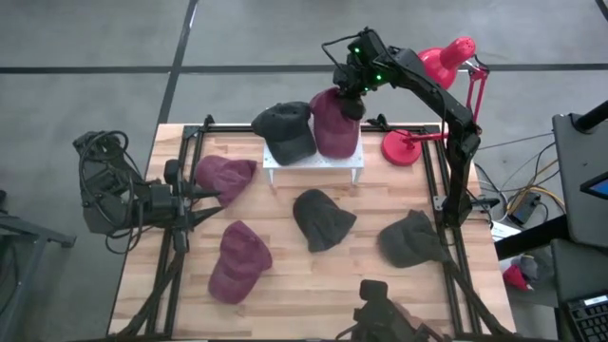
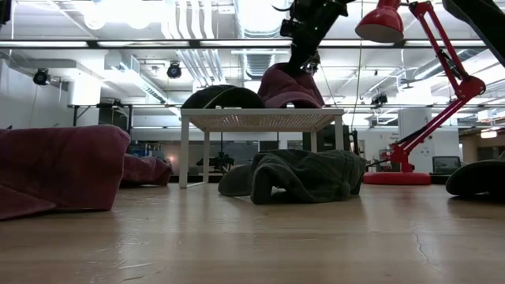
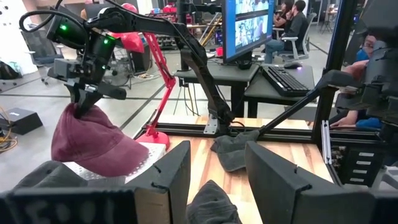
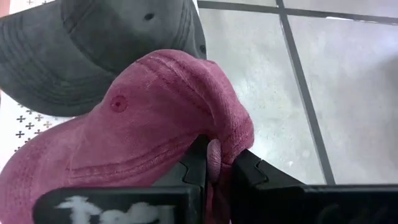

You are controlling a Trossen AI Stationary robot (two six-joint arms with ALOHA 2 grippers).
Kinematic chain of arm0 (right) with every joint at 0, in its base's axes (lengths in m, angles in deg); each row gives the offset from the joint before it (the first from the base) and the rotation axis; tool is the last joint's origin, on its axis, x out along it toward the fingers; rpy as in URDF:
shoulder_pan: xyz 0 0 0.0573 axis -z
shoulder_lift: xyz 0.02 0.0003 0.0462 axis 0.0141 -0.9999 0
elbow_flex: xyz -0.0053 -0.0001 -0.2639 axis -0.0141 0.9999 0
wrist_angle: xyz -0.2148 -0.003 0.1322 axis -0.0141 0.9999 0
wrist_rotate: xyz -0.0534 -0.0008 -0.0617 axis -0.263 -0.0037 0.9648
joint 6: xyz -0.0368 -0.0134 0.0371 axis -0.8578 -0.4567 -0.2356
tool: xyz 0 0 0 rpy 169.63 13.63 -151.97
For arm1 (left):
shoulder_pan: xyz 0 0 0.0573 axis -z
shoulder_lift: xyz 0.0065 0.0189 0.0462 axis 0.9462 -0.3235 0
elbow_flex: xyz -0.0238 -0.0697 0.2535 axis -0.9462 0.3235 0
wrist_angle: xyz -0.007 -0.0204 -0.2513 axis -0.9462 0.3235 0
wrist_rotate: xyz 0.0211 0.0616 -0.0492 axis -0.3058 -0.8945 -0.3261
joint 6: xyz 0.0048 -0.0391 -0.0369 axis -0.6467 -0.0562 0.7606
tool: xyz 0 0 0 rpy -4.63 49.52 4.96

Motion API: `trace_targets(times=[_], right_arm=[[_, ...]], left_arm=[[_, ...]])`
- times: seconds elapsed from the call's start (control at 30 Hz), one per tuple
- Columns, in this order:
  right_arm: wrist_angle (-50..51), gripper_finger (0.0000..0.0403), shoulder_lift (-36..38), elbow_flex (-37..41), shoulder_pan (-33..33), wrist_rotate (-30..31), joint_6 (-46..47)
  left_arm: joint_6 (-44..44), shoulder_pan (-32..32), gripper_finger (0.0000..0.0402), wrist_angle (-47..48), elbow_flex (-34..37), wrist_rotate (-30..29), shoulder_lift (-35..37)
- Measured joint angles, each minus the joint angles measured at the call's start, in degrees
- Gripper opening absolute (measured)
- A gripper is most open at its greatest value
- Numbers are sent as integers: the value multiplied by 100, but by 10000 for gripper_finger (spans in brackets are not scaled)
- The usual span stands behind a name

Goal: Pick & Place hat
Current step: Put the middle red cap on the shelf

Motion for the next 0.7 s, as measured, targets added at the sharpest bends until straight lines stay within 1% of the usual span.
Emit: trace_targets(times=[0.13,0.27,0.37,0.7], right_arm=[[61,29,0,0,0,218,61],[131,29,0,0,4,200,147],[228,29,0,0,7,54,180],[256,29,0,5,9,35,257]], left_arm=[[15,0,151,0,0,-1,-1],[18,-2,151,-2,0,0,-2],[20,-2,151,-2,0,-2,-2],[28,-1,151,-2,0,-2,0]])
